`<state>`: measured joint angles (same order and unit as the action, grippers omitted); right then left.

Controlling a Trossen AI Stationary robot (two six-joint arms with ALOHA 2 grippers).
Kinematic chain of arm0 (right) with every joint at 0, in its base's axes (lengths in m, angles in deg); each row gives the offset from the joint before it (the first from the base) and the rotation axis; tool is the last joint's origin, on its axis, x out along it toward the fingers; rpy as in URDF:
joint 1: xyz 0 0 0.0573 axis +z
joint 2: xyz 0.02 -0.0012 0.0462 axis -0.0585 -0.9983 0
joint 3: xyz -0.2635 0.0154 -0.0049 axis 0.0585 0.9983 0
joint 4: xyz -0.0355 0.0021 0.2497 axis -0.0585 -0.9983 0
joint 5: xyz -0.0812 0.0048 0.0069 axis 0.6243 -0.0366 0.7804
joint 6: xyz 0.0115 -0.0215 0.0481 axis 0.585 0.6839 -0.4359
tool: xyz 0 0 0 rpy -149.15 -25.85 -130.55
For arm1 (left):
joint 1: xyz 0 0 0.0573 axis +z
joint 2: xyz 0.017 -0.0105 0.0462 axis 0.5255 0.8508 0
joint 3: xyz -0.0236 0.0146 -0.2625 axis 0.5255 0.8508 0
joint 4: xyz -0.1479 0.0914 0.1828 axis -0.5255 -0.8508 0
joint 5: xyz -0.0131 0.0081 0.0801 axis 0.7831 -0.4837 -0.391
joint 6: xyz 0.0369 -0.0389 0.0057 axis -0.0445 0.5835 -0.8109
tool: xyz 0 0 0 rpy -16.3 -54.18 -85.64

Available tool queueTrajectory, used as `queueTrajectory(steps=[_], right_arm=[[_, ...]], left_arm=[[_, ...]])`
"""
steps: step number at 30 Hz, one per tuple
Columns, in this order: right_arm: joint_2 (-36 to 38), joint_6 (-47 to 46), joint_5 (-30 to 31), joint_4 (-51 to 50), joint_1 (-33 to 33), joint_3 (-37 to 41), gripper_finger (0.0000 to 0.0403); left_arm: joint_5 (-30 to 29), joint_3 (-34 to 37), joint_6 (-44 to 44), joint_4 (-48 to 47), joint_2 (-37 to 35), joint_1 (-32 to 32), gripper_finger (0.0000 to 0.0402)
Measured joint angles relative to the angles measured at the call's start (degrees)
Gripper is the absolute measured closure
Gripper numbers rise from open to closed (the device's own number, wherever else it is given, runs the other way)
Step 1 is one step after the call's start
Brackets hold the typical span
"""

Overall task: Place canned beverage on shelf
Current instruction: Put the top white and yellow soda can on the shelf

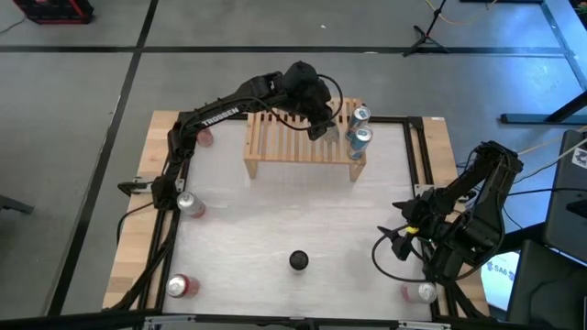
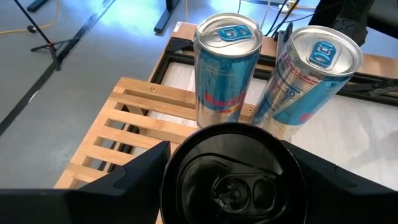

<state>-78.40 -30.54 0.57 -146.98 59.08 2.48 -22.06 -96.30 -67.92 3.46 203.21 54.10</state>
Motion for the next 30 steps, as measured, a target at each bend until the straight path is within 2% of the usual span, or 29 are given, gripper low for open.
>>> queueTrajectory(steps=[15,24,30], right_arm=[[0.0,-1.0,0.0,0.0,0.0,0.0,0.0029],[0.0,-1.0,0.0,0.0,0.0,0.0,0.0029],[0.0,-0.9,0.0,0.0,0.0,0.0,0.0029]], left_arm=[[1.4,0.0,0.4,-0.1,0.0,0.0,0.0135],[0.4,0.0,0.4,0.1,0.0,0.0,0.0098],[0.5,0.0,-0.1,0.0,0.0,0.0,0.0093]])
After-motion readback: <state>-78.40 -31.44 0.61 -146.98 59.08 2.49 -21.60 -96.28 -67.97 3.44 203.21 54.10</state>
